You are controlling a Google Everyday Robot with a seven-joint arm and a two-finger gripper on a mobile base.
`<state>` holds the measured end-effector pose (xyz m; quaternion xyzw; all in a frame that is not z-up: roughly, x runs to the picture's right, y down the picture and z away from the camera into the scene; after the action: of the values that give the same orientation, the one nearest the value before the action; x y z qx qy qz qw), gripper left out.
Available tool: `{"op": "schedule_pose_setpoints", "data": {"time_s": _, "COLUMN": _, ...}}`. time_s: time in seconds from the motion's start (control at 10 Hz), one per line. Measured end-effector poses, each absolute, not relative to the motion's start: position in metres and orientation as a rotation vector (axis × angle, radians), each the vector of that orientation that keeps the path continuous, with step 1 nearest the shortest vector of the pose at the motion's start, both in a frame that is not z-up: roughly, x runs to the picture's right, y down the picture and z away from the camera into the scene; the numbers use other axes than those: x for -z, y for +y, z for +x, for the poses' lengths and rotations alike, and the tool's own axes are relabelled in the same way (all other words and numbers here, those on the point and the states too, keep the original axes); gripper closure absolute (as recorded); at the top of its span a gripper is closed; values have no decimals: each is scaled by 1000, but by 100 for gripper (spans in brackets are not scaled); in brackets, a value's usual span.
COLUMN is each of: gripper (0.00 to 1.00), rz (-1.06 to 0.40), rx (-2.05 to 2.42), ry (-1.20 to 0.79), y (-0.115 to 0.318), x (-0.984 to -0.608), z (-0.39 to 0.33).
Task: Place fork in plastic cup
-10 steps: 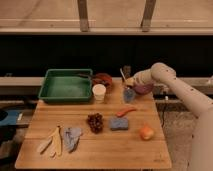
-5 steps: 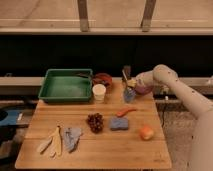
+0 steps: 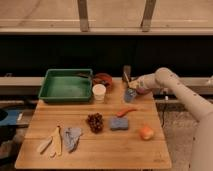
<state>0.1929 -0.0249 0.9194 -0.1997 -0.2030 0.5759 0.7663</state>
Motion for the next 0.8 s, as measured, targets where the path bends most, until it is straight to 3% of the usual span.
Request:
{"op": "schedule_pose_setpoints", "data": {"time_s": 0.7, "gripper": 100, "rz": -474, "rx": -1266, "ry": -460, "y": 5, "x": -912, "z": 181}}
{"op": "schedule_pose_setpoints", "data": {"time_s": 0.8, "gripper": 95, "rz": -477, "rx": -1268, "ry": -460, "y": 6, "x": -912, "z": 181}}
